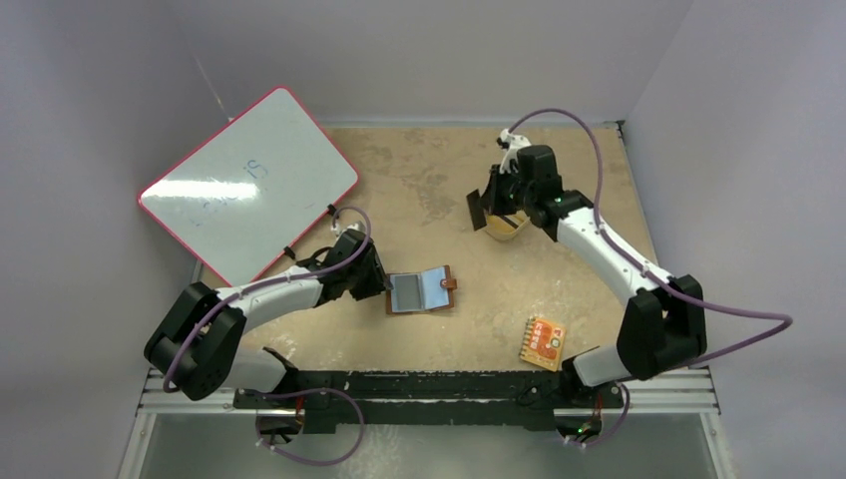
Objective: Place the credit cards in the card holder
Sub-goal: Pick up the credit card from the storage box, then insert the credit card into the card holder.
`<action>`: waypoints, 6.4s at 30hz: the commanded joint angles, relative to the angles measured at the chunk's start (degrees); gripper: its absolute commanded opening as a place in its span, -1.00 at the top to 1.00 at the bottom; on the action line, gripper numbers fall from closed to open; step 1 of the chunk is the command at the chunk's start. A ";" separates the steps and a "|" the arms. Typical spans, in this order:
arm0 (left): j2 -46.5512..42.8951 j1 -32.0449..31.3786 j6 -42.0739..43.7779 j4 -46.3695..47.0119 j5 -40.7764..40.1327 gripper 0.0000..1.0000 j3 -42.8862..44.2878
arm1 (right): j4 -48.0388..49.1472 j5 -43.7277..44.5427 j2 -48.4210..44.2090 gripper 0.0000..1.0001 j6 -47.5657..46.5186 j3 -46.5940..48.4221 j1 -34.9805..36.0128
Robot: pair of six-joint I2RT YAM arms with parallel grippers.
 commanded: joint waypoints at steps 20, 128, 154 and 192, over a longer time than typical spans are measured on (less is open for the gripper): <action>-1.09 0.24 -2.81 2.27 -0.87 0.37 -0.92 | 33.63 -17.72 -5.30 1.00 31.74 -28.16 12.52; 0.74 -0.47 -10.11 7.31 -0.30 1.00 -2.90 | 39.52 -9.96 10.32 0.02 31.24 -30.51 20.06; -0.39 -0.44 -9.95 12.31 0.94 1.00 -2.86 | 51.17 -14.04 10.96 -0.01 44.57 -31.18 23.82; -3.79 0.80 -0.06 1.64 -1.87 1.00 -0.56 | 20.30 4.90 -0.26 -0.16 24.36 -19.12 22.43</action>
